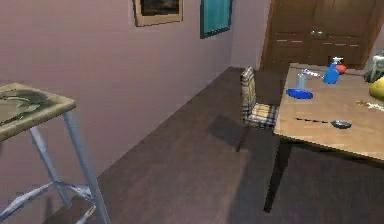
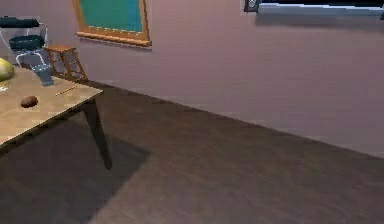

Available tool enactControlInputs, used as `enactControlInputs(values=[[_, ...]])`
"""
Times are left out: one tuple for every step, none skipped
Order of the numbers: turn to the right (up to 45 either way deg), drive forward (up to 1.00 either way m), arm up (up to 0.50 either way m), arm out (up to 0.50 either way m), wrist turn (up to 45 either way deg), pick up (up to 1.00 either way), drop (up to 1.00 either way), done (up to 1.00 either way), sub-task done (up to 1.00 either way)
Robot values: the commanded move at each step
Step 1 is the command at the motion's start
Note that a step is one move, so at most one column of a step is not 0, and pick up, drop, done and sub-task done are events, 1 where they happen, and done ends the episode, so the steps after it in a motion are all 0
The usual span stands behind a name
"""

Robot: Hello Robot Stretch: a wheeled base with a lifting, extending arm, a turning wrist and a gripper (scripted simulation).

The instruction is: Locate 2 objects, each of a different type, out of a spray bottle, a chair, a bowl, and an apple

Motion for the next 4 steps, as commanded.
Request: enactControlInputs(values=[[-3.0,0.00,0.00,0.00,0.0,0.00,0.00,0.00,0.00],[0.0,0.65,0.00,0.00,0.0,0.00,0.00,0.00,0.00],[36.0,0.00,0.00,0.00,0.0,0.00,0.00,0.00,0.00],[0.0,0.00,0.00,0.00,0.0,0.00,0.00,1.00,0.00]])
